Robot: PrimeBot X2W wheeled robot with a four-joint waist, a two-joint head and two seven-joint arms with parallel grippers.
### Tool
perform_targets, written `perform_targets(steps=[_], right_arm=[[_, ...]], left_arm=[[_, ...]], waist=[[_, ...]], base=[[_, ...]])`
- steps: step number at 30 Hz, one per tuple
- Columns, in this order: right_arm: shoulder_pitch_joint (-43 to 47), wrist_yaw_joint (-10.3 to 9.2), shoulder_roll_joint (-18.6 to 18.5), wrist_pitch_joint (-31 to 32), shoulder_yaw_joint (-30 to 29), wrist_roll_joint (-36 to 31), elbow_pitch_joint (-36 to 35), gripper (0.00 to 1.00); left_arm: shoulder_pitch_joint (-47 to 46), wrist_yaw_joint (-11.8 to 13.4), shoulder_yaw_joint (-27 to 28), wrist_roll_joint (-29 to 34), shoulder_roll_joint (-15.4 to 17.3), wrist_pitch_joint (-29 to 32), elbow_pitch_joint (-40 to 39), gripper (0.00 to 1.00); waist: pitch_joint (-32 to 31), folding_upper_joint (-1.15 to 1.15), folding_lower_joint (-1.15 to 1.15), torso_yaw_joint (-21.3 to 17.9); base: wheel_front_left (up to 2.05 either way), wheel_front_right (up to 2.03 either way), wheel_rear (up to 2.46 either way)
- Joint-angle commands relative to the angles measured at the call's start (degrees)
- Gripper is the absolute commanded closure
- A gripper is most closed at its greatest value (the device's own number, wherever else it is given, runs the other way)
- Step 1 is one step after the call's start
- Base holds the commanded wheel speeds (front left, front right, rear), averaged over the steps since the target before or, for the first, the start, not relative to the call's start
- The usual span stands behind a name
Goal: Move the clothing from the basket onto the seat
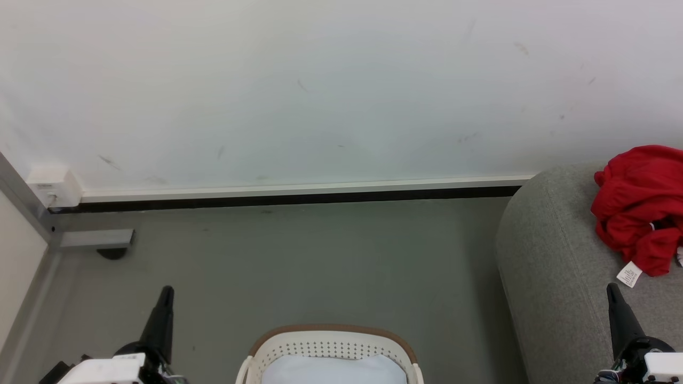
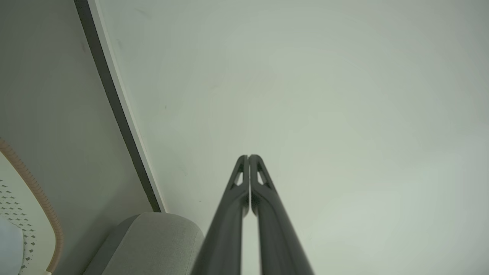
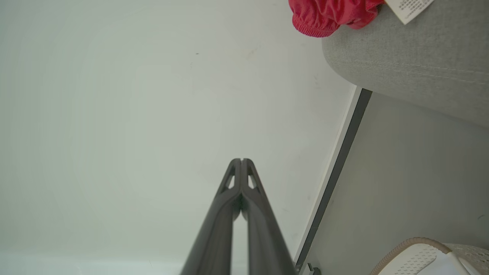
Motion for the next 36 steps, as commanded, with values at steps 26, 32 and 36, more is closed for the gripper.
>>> perform_targets(steps=[26, 32, 36], right_arm=[[-0.7, -0.12, 0.1, 0.1, -0.3, -0.1, 0.1, 1.0], [-0.7, -0.12, 0.1, 0.2, -0.3, -0.1, 0.1, 1.0], [-0.7, -0.12, 0.2, 0.2, -0.4, -0.1, 0.1, 1.0]], left_arm=[[-0.5, -0.2, 0.2, -0.8, 0.1, 0.2, 0.0, 1.0], [-0.5, -0.2, 0.1, -0.8, 0.1, 0.2, 0.0, 1.0], [-0.5, -0.2, 0.1, -0.8, 0.1, 0.2, 0.0, 1.0]], waist=[[0.0, 0.0, 0.0, 0.0], [0.0, 0.0, 0.0, 0.0], [0.0, 0.0, 0.0, 0.0]], base=[[0.0, 0.0, 0.0], [0.0, 0.0, 0.0], [0.0, 0.0, 0.0]])
